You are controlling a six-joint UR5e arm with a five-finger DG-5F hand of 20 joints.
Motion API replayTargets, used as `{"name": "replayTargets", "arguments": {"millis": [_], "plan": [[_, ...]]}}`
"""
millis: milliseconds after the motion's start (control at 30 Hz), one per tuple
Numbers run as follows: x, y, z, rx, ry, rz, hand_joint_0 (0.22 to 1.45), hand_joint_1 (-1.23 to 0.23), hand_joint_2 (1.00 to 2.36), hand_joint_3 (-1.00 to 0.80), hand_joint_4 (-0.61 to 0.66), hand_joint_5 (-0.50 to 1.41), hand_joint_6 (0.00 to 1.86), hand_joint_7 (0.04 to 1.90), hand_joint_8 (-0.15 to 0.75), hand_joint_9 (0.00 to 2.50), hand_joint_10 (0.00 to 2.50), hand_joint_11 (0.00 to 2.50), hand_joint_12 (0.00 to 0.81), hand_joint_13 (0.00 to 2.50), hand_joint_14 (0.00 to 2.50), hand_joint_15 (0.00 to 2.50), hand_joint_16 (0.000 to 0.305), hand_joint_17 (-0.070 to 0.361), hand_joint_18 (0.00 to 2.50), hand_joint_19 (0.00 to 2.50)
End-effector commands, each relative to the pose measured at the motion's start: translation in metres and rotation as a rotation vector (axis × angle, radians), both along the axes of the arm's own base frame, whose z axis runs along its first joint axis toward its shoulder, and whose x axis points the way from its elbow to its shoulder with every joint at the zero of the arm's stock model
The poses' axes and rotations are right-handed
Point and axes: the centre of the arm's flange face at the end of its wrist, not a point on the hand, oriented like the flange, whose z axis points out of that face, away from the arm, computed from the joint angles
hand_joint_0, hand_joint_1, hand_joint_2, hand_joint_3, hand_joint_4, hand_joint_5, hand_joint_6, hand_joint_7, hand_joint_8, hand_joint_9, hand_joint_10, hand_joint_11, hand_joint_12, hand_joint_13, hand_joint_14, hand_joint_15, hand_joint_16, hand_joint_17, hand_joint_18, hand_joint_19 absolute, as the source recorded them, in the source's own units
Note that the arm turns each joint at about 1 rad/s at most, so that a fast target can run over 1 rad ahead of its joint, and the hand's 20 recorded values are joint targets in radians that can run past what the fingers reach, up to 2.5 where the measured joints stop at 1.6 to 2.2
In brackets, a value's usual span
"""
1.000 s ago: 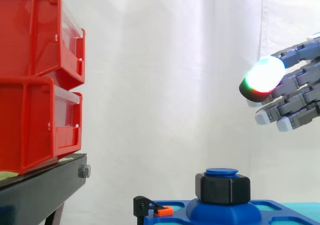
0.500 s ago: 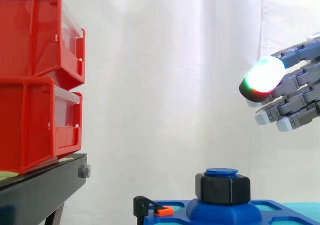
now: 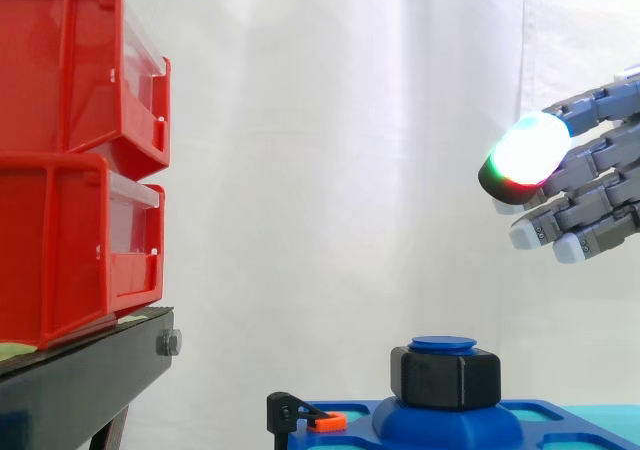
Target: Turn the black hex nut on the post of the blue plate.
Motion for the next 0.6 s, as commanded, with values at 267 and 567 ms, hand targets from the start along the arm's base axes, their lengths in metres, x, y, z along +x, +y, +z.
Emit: {"name": "replayTargets", "arguments": {"millis": [267,567], "plan": [[-0.0002,-0.0007,0.0005,0.0,-0.001,-0.001,0.44,-0.54,1.0,-0.5,0.05,-0.23,0.5,0.5,0.076,0.0,0.0,0.0,0.267,0.0,0.0,0.0,0.042,0.095,0.0,0.1],[0.0,0.0002,0.0005,0.0,-0.001,0.0,0.45,-0.54,1.0,-0.5,0.04,-0.23,0.5,0.5,0.075,0.0,0.0,0.0,0.267,0.0,0.0,0.0,0.042,0.094,0.0,0.1]]}}
